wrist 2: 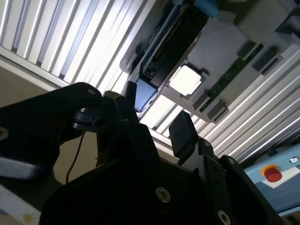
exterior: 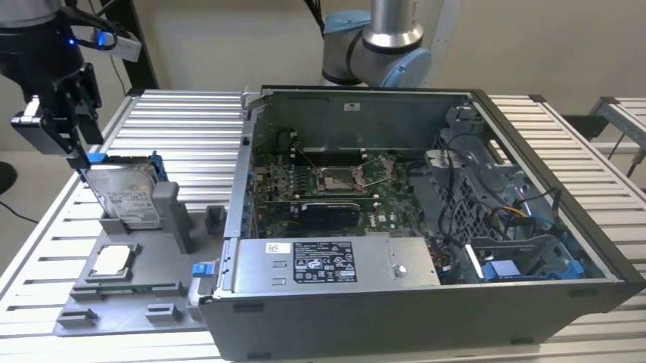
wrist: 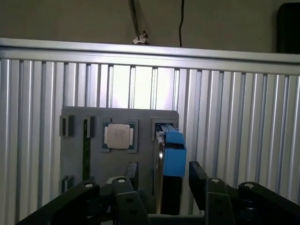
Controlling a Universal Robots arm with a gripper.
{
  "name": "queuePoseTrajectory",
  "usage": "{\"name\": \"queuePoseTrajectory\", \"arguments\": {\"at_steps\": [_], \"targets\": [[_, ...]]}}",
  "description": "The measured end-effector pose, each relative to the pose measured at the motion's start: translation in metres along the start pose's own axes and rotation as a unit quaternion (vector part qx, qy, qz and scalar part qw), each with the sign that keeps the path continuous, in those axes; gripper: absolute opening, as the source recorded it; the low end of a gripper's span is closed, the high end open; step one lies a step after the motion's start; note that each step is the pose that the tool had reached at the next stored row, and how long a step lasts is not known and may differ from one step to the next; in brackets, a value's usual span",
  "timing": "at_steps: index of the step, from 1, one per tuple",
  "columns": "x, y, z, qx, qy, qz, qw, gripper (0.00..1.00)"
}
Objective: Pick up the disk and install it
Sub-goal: 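Pick up the disk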
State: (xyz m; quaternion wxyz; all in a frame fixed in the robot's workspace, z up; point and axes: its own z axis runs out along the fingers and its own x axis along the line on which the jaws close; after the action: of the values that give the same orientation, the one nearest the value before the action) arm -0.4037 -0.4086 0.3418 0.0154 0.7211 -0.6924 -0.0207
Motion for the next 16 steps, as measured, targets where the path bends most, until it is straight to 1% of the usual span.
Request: {"name": "queuePoseTrajectory", "arguments": {"at_steps": [11,16], "targets": [[-0.0047,-0.0009,0.0200,0.0000,0.0000,0.002,1.00000,1.00],[-0.0055,-0.0014,0.0289,-0.0001,0.0000,0.002,1.00000,1.00]]}}
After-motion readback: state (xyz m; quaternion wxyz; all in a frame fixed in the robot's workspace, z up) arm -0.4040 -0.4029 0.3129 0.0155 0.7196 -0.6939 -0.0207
